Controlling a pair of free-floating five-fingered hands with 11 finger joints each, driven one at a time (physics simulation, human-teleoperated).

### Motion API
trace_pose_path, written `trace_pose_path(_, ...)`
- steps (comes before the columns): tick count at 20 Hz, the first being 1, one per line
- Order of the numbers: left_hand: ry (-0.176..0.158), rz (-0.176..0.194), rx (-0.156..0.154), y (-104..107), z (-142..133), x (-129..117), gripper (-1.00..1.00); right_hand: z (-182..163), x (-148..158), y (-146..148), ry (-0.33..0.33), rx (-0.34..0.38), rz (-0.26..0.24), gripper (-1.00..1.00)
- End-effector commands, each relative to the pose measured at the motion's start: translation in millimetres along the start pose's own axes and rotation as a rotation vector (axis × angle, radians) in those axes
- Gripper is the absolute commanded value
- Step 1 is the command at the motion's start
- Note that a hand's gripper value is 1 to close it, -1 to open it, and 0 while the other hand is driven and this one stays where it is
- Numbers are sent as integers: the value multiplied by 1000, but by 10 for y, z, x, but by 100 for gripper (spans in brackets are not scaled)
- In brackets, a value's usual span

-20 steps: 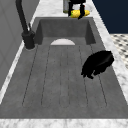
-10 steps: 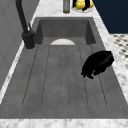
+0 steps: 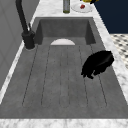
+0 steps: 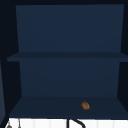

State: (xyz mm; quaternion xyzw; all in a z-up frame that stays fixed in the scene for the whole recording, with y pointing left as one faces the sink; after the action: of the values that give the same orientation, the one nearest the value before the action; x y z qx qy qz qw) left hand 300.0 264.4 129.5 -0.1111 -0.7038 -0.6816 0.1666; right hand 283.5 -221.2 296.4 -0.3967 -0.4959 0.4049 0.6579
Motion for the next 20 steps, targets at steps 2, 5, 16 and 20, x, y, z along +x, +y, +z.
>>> trace_pose_path(2, 0, 0, 0, 0, 0, 0, 0, 124, -214, -81, -95, -4, 9, 100)
trace_pose_path(5, 0, 0, 0, 0, 0, 0, 0, 193, -426, -132, -130, -26, -3, 100)
trace_pose_path(16, 0, 0, 0, 0, 0, 0, 0, 433, -1173, -261, -228, -22, -13, 100)
trace_pose_path(20, 0, 0, 0, 0, 0, 0, 0, 518, -1446, -299, -240, -16, -14, 100)
